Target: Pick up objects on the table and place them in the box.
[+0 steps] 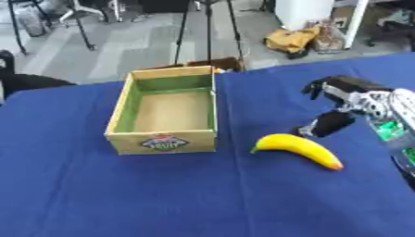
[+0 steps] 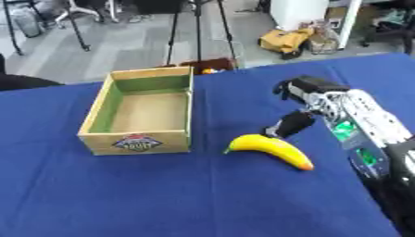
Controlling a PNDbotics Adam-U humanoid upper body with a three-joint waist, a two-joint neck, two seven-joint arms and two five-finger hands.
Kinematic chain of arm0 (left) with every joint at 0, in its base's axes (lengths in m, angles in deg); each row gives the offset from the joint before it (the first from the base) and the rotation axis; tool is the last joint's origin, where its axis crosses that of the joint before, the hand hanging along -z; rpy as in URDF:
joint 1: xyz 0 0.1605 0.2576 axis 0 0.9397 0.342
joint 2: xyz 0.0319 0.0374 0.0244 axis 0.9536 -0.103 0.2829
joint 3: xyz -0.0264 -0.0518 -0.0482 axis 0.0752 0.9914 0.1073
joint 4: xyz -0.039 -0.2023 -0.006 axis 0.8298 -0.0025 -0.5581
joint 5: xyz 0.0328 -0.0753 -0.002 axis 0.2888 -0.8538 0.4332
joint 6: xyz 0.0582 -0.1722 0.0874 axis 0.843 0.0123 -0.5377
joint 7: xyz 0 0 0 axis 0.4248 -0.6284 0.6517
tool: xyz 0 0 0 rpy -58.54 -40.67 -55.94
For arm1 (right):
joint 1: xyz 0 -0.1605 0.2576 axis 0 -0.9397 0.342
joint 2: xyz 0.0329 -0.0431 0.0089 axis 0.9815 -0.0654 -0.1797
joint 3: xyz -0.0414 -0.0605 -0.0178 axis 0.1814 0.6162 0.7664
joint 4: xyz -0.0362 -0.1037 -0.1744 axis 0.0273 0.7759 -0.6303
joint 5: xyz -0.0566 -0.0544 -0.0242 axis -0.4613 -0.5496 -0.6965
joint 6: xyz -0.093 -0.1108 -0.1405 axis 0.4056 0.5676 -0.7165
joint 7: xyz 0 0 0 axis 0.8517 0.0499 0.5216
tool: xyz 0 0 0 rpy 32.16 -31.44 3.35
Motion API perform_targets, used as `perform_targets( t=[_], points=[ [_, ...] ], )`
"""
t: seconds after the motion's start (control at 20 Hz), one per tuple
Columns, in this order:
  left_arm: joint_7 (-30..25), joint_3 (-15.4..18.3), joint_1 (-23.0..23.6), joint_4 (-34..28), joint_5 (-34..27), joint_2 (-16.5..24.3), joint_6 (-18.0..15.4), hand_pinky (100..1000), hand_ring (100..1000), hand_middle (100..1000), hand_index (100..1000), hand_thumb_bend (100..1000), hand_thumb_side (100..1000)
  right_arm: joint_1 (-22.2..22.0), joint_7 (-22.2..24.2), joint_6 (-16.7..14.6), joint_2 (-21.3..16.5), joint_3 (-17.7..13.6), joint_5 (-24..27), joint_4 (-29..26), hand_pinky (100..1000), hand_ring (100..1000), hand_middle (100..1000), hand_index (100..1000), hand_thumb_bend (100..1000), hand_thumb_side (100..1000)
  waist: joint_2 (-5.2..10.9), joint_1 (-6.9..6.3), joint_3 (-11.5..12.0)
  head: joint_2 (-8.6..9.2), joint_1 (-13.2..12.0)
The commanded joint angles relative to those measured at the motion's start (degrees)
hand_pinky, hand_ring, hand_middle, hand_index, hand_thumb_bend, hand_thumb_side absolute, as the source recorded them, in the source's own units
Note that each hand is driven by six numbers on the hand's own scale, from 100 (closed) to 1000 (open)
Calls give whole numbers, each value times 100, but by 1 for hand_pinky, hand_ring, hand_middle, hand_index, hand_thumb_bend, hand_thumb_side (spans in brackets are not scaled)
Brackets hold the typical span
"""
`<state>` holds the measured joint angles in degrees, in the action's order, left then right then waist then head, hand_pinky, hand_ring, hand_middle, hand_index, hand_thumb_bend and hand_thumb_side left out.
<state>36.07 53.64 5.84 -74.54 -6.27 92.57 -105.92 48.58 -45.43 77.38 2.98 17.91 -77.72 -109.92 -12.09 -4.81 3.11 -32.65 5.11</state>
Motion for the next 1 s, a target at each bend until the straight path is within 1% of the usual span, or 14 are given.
perform_targets(
  t=[0.05,0.25,0.6,0.9,1.0],
  points=[
    [-11,8,-71,-115,-20,60,7,444,857,852,799,100,995,0,135,316,-71,-18,111,3,675,1000,775,882,483,366,60,25,-5,30,18],
    [-7,8,-69,-115,-18,48,8,443,858,853,799,100,994,-147,55,364,-57,7,337,40,670,1000,769,879,477,329,47,12,-8,24,27],
    [-12,3,-67,-115,-22,36,8,441,859,854,799,100,993,-281,-68,421,-51,40,637,82,668,1000,766,877,463,302,38,-3,-14,36,49],
    [-19,0,-61,-115,-26,21,11,438,860,854,799,100,993,-338,-174,453,-39,68,696,174,661,1000,766,853,416,293,24,-20,-9,51,55],
    [-21,-2,-60,-115,-27,17,11,437,861,855,799,100,990,-342,-215,452,-36,84,683,186,656,1000,766,848,388,292,19,-24,-7,51,59]
  ],
)
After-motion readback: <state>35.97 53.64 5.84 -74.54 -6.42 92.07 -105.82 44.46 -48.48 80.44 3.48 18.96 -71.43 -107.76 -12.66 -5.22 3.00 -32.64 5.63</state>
